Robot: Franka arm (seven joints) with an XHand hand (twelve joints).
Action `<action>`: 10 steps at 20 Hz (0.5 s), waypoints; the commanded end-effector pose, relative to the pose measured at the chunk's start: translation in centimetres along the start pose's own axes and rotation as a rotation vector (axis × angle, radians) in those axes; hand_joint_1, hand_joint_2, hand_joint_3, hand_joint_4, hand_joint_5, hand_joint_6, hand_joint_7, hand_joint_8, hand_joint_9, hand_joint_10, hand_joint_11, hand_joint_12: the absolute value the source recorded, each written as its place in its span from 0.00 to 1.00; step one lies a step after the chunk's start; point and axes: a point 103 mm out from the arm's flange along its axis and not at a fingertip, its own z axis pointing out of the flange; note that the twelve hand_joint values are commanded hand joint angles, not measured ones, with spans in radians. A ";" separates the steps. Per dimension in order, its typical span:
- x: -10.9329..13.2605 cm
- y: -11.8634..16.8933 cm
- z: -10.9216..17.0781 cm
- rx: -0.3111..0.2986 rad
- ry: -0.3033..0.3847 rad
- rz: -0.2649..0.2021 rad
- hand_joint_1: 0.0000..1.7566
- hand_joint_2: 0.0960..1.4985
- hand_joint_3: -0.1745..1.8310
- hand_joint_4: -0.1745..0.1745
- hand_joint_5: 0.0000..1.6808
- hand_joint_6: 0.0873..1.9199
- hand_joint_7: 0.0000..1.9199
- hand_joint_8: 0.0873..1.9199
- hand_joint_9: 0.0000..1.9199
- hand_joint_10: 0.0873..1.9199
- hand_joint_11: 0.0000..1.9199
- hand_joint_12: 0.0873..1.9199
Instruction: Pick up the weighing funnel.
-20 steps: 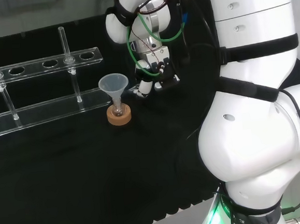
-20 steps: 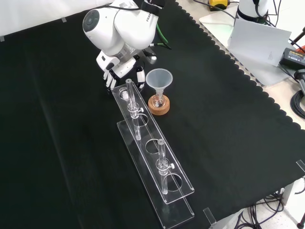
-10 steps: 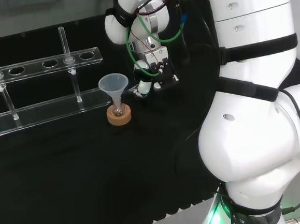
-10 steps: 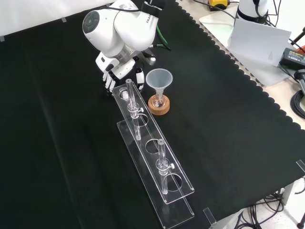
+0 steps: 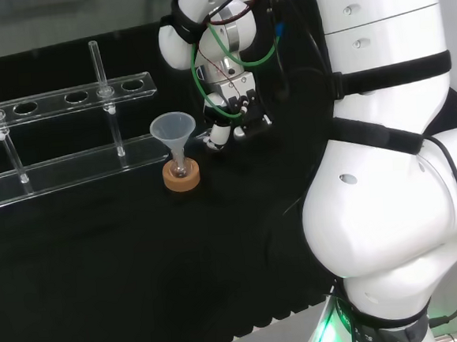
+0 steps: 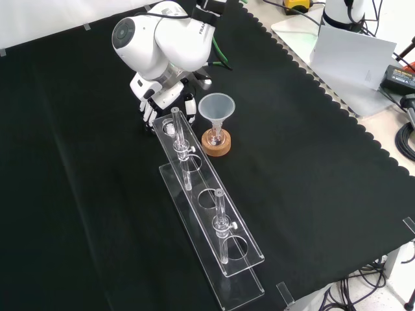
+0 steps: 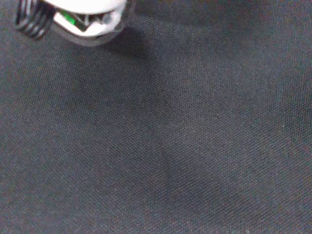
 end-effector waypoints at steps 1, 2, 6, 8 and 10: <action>-0.1 0.3 0.1 -0.003 0.000 0.008 0.53 0.36 0.41 0.41 0.40 0.37 0.24 0.34 0.39 0.24 0.28 0.64; -0.2 0.4 0.1 -0.006 -0.001 0.011 0.52 0.38 0.41 0.47 0.45 0.38 0.24 0.34 0.40 0.24 0.28 0.64; -0.3 0.6 0.1 -0.029 -0.026 0.045 0.55 0.56 0.29 0.86 0.56 0.48 0.26 0.34 0.41 0.24 0.29 0.64; -0.3 0.5 -0.1 -0.039 -0.039 0.059 0.57 0.64 0.20 0.97 0.58 0.50 0.27 0.34 0.42 0.23 0.30 0.64; -0.5 0.4 -0.4 -0.041 -0.043 0.062 0.59 0.57 0.28 1.00 0.61 0.50 0.30 0.32 0.46 0.21 0.34 0.60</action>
